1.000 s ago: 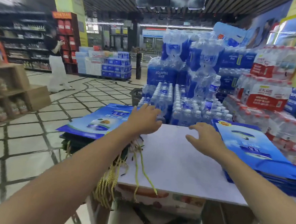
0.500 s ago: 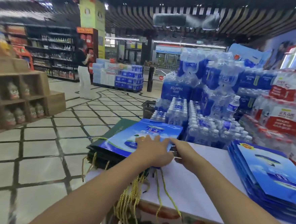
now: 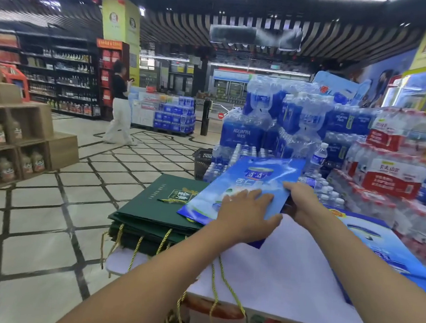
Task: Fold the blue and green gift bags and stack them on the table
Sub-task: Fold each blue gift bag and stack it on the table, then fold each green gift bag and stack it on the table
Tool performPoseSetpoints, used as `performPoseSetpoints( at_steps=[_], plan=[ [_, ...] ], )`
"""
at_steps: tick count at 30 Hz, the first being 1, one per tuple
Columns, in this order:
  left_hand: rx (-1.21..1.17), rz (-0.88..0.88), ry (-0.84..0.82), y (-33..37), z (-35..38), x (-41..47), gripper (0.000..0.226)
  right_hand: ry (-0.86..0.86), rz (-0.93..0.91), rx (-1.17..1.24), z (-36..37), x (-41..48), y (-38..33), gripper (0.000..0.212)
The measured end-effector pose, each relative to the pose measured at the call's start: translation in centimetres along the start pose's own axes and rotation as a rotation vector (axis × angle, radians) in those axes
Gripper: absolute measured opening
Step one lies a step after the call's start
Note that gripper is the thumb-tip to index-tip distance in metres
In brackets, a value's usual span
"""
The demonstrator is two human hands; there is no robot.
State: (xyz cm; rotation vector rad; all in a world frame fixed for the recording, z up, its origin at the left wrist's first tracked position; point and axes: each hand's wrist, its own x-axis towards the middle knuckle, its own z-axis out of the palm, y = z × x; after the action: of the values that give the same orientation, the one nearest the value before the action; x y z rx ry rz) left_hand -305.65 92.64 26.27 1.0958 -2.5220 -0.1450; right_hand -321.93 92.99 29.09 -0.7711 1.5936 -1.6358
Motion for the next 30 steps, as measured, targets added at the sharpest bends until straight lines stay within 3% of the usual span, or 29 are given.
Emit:
performPoseSetpoints(
  at_steps=[6,16,18,21,25,28,30],
  plan=[
    [-0.072,0.032,0.200,-1.6,-3.7,2.6,0.054,-0.015,-0.225,-0.044,-4.7,0.2,-3.6,0.011],
    [-0.228,0.042,0.484,-5.1,-8.4,5.3,0.084,-0.191,-0.413,-0.178,-9.3,-1.4,-2.0,0.019],
    [-0.249,0.067,0.480,-5.3,-8.4,5.4,0.077,-0.227,-0.418,-0.214,-9.7,-1.6,-0.7,0.020],
    [-0.132,0.135,0.474,-5.7,-8.2,4.9,0.045,-0.247,-0.404,-0.245,-10.3,-1.6,0.6,0.021],
    [0.050,0.249,0.397,-5.7,-7.5,2.3,0.022,-0.260,-0.354,-0.542,-11.8,-1.0,1.5,0.015],
    [0.108,0.337,0.236,-5.0,-5.4,0.3,0.020,-0.291,-0.255,-0.737,-12.9,0.1,1.9,0.040],
    [0.139,0.382,0.149,-4.8,-3.4,-0.7,0.023,-0.317,-0.144,-0.695,-12.6,-0.2,1.6,0.059]
  ],
)
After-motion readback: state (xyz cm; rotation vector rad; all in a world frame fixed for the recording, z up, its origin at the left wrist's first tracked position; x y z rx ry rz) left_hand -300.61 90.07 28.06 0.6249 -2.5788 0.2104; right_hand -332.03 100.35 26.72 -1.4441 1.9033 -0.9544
